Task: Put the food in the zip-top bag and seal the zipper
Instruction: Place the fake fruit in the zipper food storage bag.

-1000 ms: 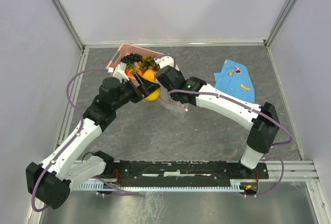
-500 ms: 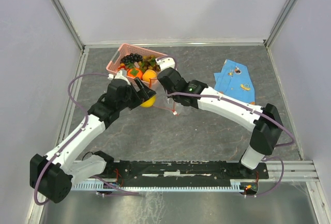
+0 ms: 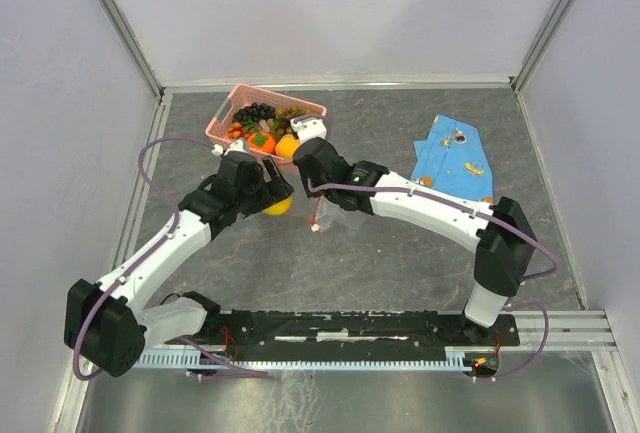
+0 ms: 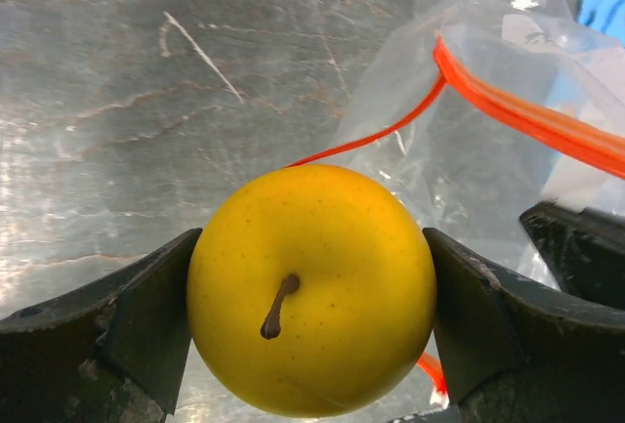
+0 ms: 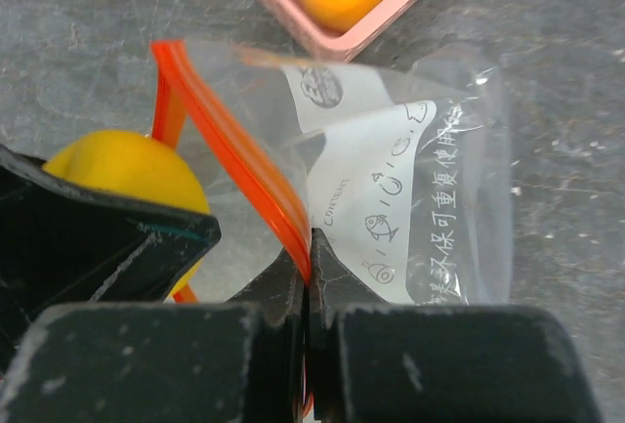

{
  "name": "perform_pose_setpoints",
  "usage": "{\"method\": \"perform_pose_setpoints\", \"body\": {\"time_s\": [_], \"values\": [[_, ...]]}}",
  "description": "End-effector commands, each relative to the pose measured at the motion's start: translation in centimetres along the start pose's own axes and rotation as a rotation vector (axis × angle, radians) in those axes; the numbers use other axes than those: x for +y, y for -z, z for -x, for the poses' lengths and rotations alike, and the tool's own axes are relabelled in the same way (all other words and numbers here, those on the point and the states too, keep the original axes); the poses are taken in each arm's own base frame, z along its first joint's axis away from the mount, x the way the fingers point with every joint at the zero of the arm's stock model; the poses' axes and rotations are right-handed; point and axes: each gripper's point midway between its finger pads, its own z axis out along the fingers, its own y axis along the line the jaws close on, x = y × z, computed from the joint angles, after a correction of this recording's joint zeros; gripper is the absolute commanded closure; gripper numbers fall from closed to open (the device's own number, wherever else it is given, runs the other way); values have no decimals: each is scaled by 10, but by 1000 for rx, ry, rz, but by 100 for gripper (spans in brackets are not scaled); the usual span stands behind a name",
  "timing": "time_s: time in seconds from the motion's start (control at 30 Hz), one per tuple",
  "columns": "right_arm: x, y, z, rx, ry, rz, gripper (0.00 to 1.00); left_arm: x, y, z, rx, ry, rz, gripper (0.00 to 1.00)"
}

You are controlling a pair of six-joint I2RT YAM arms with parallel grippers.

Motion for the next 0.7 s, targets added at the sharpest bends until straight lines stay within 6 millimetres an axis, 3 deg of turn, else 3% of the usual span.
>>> {"method": "perform_pose_setpoints", "body": {"time_s": [0.0,0.2,0.4,0.67], "values": [[31,-2,14,-23,-104,100,98,9,10,32,-99,-99,105,40],[40,-2,15,-18,-151,133,98,-12,26,42,-117,-77,23,39],[51,3,26,-31,-201,184,98,-41,34,37,-71,-16,-109,39],[56,15,36,-41,-217,229,98,-29,16,28,-52,-15,-63,36]]}}
